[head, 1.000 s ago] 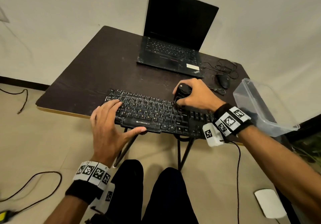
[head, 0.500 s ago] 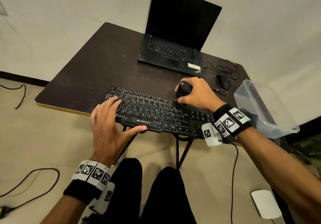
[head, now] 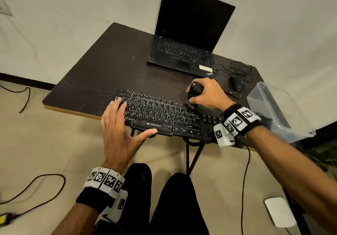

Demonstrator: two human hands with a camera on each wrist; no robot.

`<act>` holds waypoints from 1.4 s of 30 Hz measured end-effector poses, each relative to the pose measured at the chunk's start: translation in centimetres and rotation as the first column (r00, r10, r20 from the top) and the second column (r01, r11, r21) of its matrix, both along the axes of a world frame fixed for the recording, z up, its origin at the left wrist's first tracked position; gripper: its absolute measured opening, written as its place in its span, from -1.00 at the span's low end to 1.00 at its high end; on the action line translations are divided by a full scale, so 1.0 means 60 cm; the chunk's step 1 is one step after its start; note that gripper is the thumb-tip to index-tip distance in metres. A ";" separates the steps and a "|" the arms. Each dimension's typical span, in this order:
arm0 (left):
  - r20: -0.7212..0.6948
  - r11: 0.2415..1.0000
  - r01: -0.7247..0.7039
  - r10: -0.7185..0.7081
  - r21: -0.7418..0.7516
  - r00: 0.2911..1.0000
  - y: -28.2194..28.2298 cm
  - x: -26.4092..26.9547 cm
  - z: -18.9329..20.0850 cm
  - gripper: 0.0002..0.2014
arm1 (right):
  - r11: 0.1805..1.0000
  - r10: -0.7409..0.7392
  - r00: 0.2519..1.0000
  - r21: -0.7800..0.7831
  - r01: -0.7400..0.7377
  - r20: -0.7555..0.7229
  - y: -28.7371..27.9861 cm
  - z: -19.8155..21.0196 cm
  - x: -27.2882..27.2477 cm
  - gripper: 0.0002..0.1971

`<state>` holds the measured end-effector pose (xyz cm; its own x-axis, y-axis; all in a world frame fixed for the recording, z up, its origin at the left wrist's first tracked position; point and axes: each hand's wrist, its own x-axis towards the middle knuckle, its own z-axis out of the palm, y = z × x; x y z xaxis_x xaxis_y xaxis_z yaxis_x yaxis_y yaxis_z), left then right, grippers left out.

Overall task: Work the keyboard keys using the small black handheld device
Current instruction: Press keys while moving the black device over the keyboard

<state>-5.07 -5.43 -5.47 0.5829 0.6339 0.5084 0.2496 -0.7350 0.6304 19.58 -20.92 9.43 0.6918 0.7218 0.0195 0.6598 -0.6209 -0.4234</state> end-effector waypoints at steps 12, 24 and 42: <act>0.015 0.998 -0.038 0.039 -0.045 0.999 -0.004 -0.002 0.006 0.21 | 0.994 0.113 0.993 0.009 -0.112 -0.031 0.004 -0.012 -0.024 -0.73; -0.019 0.999 -0.045 0.045 -0.028 0.999 -0.004 -0.004 0.006 0.17 | 0.997 0.066 0.998 0.042 -0.066 0.002 0.027 -0.008 -0.024 -0.75; -0.046 0.999 -0.032 0.031 -0.031 0.998 -0.005 -0.005 0.001 0.17 | 0.989 0.150 0.989 0.007 -0.150 -0.008 0.041 -0.005 -0.030 -0.72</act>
<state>-5.37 -5.76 -5.38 0.5843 0.6680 0.4609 0.3014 -0.7059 0.6410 17.80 -18.47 9.14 0.5757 0.8174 0.0189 0.7418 -0.5124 -0.4326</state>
